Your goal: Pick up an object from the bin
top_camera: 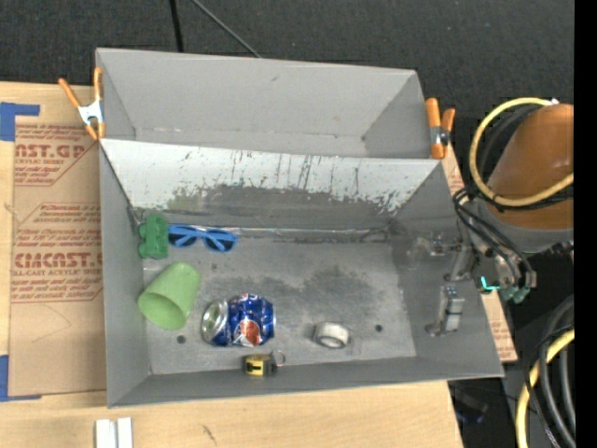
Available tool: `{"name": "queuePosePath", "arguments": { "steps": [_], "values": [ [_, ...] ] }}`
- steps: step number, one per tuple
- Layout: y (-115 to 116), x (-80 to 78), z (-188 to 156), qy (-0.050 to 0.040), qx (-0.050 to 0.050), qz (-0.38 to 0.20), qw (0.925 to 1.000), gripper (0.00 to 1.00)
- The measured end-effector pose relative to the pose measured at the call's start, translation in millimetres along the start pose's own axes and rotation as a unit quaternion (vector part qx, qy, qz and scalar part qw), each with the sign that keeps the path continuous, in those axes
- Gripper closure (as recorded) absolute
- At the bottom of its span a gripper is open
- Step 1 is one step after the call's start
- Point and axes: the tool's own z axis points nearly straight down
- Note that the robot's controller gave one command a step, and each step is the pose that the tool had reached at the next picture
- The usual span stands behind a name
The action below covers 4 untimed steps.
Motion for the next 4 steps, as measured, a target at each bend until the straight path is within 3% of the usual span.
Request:
{"name": "queuePosePath", "arguments": {
  "steps": [1, 2, 3, 4],
  "values": [
    [69, -4.5, 152, -0.007, 0.002, -0.339, 0.9408, 0.0],
    [108, -0.8, 122, -0.0041, 0.0, -0.232, 0.9728, 0.0],
    [97, -9.1, 118, -0.004, 0.001, -0.2, 0.9797, 0.0],
    [103, -2.0, 150, -0.0113, 0.001, -0.153, 0.9881, 0.0]
  ]
}}
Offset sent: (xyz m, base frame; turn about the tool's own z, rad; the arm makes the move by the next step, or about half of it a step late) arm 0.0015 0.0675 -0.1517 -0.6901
